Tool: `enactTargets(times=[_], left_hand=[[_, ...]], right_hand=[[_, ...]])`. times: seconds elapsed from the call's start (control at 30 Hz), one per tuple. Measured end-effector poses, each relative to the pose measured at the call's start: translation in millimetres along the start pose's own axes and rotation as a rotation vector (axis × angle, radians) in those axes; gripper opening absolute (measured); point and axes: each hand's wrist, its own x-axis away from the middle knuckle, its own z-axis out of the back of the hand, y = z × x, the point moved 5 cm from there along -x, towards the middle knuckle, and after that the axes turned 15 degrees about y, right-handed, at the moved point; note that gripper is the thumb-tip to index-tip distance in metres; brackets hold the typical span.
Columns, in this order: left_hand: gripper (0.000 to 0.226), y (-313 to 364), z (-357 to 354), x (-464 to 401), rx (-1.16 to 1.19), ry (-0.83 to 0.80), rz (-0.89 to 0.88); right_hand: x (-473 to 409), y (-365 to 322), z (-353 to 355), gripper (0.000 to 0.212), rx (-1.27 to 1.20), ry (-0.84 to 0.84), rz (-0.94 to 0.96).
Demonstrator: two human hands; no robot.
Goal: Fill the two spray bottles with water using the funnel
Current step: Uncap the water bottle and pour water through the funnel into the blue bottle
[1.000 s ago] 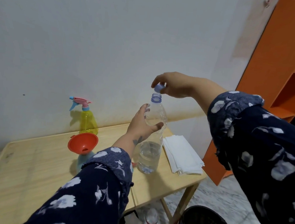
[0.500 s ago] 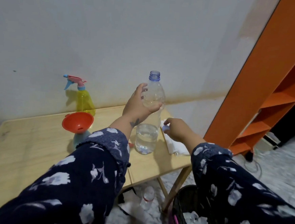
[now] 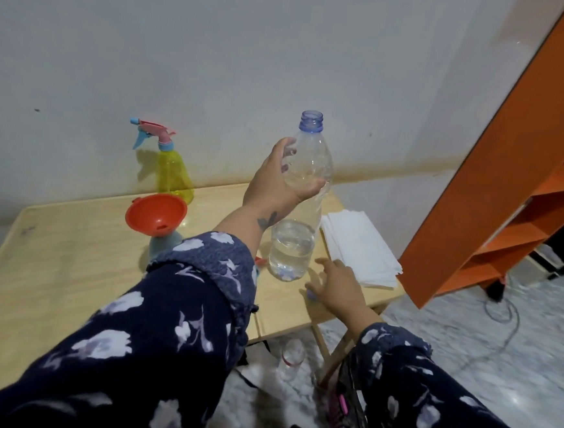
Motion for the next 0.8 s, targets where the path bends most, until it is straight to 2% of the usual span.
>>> enactTargets(times=[0.07, 0.17, 0.3, 0.37, 0.47, 0.57, 0.67, 0.73, 0.8], left_hand=[[0.083, -0.2, -0.7, 0.0, -0.010, -0.001, -0.002], [0.083, 0.2, -1.0, 0.2, -0.019, 0.008, -0.002], [0.083, 0.7, 0.1, 1.8, -0.051, 0.033, 0.001], [0.084, 0.9, 0.1, 2.8, -0.085, 0.057, -0.008], [0.085, 0.9, -1.4, -2.0, -0.127, 0.077, -0.008], [0.096, 0.5, -1.7, -5.0, -0.127, 0.050, 0.037], [0.110, -9.4, 8.1, 5.8, -0.118, 0.082, 0.128], [0.098, -20.6, 24.8, 18.1, -0.151, 0.175, 0.172], [0.067, -35.8, 45.8, 32.7, -0.213, 0.254, 0.219]], right_hand=[[-8.5, -15.2, 18.8, 0.081, -0.276, 0.095, -0.043], [-20.8, -48.9, 42.1, 0.103, -0.689, 0.118, -0.079], [-36.9, -80.9, 54.9, 0.112, -0.831, 0.253, -0.035], [-45.5, -86.1, 56.6, 0.111, -0.833, 0.345, -0.008], [-57.2, -92.7, 64.0, 0.091, -0.738, 0.456, 0.104], [-65.9, -95.4, 68.4, 0.113, -0.702, 0.431, 0.161], [-70.1, -100.2, 77.6, 0.115, -0.625, 0.376, 0.212], [-74.1, -109.1, 89.3, 0.110, -0.552, 0.345, 0.307], [-78.8, -120.7, 101.6, 0.110, -0.493, 0.282, 0.421]])
